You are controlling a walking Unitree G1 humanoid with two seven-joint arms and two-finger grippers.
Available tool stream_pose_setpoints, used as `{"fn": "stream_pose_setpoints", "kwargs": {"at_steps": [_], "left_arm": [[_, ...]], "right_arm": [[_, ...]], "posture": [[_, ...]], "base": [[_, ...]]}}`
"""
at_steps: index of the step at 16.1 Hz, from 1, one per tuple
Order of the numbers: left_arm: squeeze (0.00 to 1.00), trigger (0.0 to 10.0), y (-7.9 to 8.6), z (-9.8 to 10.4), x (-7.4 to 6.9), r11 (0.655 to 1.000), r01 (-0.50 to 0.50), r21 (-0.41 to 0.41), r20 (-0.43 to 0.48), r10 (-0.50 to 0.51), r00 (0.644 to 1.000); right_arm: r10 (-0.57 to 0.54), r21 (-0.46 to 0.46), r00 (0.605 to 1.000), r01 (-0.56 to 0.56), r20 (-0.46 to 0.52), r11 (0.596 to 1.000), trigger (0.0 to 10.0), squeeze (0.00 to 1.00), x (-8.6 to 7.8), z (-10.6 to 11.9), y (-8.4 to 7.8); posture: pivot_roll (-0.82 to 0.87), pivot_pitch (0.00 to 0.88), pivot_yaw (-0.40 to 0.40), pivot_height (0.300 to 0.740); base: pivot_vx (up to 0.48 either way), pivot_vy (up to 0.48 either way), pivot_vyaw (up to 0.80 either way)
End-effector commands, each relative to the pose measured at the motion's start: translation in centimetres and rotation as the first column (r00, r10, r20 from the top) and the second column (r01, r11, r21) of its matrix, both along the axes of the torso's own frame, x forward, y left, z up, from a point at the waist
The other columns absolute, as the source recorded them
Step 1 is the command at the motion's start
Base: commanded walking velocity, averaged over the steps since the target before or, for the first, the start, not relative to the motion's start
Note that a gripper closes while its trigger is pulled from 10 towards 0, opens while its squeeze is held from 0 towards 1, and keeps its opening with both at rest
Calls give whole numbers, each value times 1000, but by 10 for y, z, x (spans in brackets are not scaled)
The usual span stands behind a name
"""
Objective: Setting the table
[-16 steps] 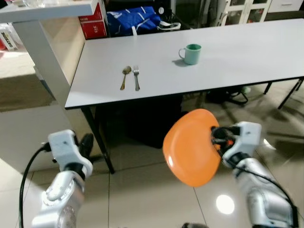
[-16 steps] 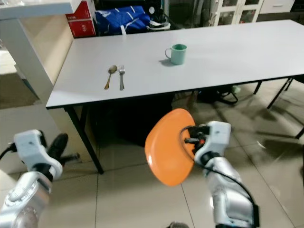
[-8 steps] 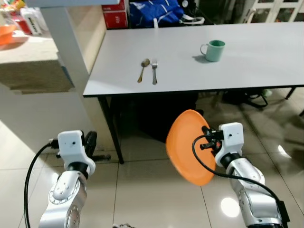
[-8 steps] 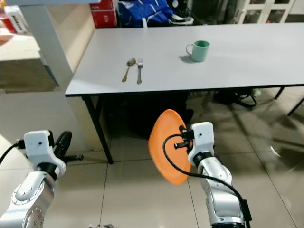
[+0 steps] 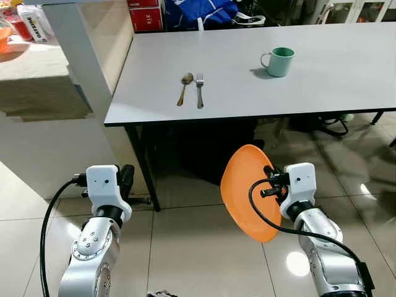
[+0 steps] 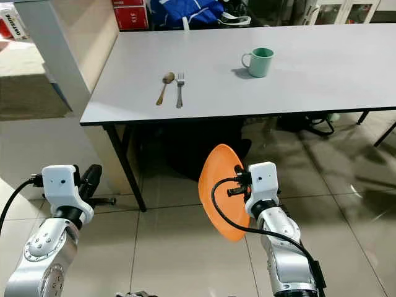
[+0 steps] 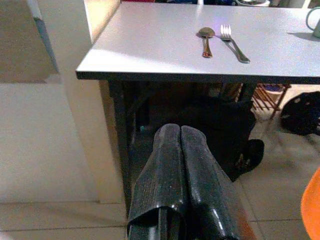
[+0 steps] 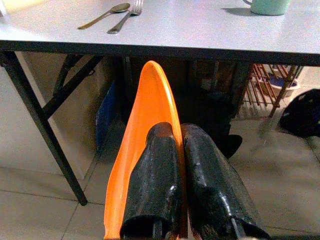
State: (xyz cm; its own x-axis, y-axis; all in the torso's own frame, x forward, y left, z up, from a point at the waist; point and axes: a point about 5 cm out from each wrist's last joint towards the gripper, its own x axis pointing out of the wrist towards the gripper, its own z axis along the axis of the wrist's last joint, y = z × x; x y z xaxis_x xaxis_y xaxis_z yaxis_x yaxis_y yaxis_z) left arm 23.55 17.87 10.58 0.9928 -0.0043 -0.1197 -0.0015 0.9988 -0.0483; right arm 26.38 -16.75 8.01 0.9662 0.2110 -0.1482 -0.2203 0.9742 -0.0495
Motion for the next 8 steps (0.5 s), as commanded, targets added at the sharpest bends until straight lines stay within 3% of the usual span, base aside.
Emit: {"fn": "stream_pose_setpoints", "kwargs": {"at_steps": [1, 8], "left_arm": [[0, 10000, -1, 0, 2, 1000, 7, 25, 6, -7, 1000], [0, 10000, -5, 0, 1, 1000, 7, 9, 10, -8, 1000]], "right_arm": [[17, -8, 998, -16, 62, 1000, 10000, 0, 4, 9, 3], [18, -13, 995, -16, 95, 1000, 10000, 0, 6, 12, 6]], "posture": [[-133, 0, 68, 740], [-130, 0, 69, 740]], "base": [[0, 0, 0], [0, 0, 0]]}}
